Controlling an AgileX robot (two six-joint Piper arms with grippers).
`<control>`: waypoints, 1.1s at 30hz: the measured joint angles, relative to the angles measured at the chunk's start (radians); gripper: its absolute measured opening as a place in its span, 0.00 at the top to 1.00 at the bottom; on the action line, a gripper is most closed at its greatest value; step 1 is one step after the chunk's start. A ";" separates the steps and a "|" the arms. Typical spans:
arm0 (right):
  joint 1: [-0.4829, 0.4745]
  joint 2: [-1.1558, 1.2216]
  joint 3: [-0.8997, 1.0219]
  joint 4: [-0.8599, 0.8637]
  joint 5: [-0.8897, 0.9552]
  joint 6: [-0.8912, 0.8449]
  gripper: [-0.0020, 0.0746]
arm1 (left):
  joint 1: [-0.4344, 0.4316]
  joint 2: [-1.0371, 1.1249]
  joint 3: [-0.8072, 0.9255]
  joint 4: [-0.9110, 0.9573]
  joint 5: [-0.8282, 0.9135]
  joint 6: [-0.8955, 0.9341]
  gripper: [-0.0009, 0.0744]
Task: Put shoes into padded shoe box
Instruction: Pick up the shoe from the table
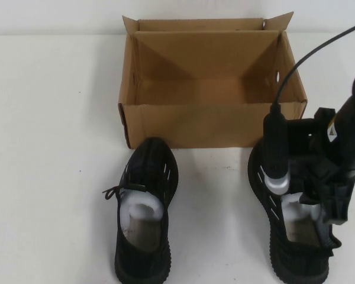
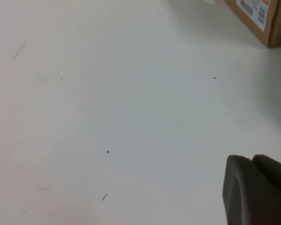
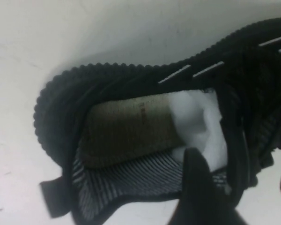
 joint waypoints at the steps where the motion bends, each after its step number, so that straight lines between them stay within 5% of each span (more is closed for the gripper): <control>1: -0.007 0.013 0.000 -0.008 -0.004 0.009 0.56 | 0.000 0.000 0.000 0.000 0.000 0.000 0.99; 16: -0.015 0.069 0.000 -0.012 -0.055 0.013 0.64 | 0.000 0.000 0.000 0.000 0.000 0.000 0.99; 21: -0.015 0.090 0.000 -0.004 -0.055 0.032 0.76 | 0.000 0.000 0.000 0.000 0.000 0.000 0.99; 26: -0.013 0.074 0.000 -0.004 -0.046 0.083 0.98 | 0.000 0.000 0.000 0.000 0.000 0.000 0.99; 33: 0.009 -0.033 0.000 -0.070 -0.045 0.326 0.98 | 0.000 0.000 0.000 0.000 0.000 0.000 0.99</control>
